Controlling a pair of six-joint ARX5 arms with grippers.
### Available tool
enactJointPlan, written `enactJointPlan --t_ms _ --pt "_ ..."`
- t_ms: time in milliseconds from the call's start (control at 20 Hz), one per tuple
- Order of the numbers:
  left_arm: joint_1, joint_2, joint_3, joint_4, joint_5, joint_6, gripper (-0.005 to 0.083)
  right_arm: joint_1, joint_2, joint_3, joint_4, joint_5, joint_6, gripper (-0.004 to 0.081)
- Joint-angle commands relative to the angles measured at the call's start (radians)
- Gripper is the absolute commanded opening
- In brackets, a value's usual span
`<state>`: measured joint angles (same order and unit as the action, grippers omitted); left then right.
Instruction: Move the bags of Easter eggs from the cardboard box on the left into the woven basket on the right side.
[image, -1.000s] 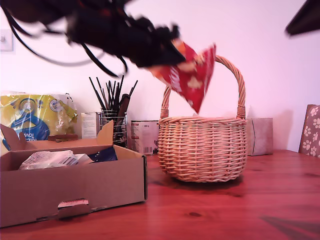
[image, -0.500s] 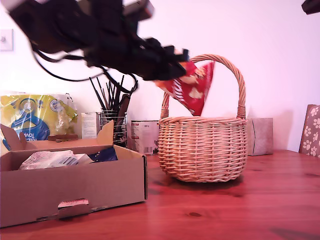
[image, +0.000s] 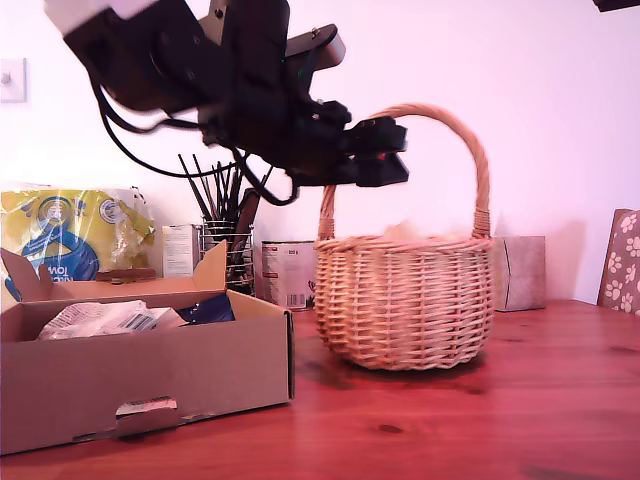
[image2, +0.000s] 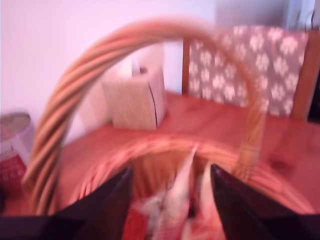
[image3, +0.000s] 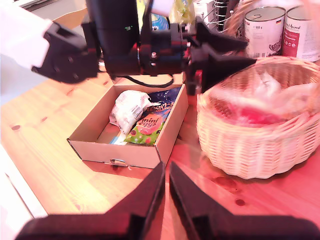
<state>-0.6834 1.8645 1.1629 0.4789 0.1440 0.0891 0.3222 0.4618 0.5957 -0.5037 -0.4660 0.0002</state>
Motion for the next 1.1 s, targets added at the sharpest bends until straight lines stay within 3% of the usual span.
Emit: enactJointPlan --t_ms 0,100,150,250,450,850,1000,1050 --pt "-0.01 -0.121 0.003 -0.109 0.004 0.008 0.0509 -0.002 -0.01 -0.017 0.003 -0.007 0.003 -0.0012" --pt "-0.01 -0.237 0.003 -0.295 0.004 0.009 0.0416 -0.002 -0.01 -0.017 0.003 -0.007 0.003 -0.0012" --pt "-0.007 -0.289 0.003 -0.379 -0.001 0.012 0.0316 -0.002 -0.009 -0.017 0.003 -0.006 0.003 -0.0012" --pt "0.014 -0.381 0.003 -0.551 -0.004 0.051 -0.0004 -0.002 -0.009 -0.017 0.003 -0.005 0.002 -0.0012" --pt "0.088 -0.456 -0.021 -0.771 -0.001 0.103 -0.0021 -0.002 -0.009 -0.017 0.005 -0.003 -0.001 -0.0012" --pt "0.243 -0.584 -0.323 -0.66 0.033 0.102 -0.0021 -0.002 -0.009 -0.017 0.004 -0.003 -0.001 -0.0012" --pt "0.312 -0.589 -0.355 -0.692 0.061 0.102 -0.002 -0.002 -0.009 -0.017 0.004 -0.003 -0.001 -0.0012" --pt "0.325 -0.581 -0.355 -0.692 0.057 0.088 0.0046 -0.002 -0.009 -0.017 0.003 -0.003 -0.001 -0.0012"
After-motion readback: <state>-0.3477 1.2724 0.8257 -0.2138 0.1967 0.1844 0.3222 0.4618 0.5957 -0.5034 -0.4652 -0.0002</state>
